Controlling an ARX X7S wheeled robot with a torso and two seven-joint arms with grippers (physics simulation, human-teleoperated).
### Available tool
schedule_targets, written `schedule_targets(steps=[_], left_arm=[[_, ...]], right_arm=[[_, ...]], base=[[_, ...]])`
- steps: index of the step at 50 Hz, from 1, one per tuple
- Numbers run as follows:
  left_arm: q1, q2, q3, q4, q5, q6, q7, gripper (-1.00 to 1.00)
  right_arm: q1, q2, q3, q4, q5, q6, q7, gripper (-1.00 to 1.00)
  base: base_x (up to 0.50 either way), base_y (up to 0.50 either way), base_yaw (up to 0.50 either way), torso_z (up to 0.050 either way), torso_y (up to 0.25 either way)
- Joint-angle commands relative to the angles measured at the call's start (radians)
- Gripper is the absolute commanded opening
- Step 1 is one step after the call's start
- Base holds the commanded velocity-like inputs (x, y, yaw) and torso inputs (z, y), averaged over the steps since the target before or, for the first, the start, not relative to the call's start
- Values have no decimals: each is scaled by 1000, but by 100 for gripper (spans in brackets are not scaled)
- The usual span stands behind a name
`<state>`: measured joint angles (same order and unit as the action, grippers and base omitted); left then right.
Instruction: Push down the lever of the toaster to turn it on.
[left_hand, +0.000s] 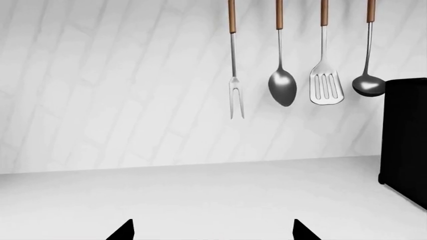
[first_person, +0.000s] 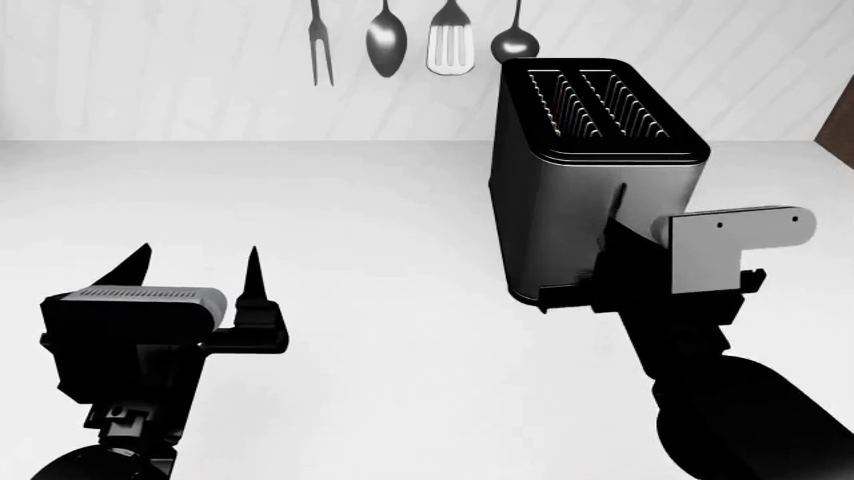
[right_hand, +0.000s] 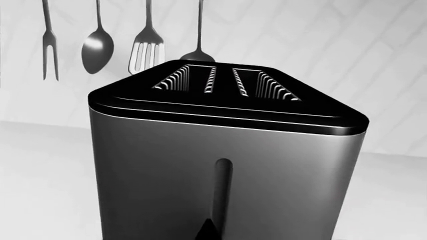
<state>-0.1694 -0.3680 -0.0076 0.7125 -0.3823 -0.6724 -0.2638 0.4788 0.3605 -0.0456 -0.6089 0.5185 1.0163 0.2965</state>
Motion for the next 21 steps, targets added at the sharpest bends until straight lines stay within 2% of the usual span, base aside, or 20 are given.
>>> schedule_targets(steps=[1,21], left_arm=[[4,-3,3,-1,-2,5,-3,100],[12,-7,5,0,-5,14,-9,100]], right_arm=[[-126,8,-26,170,-16,-29,7,-100],[-191,6,-25,219,-19,-68,2,-100]], base=[[0,0,-3,0,0],[-2,0,-2,0,0]])
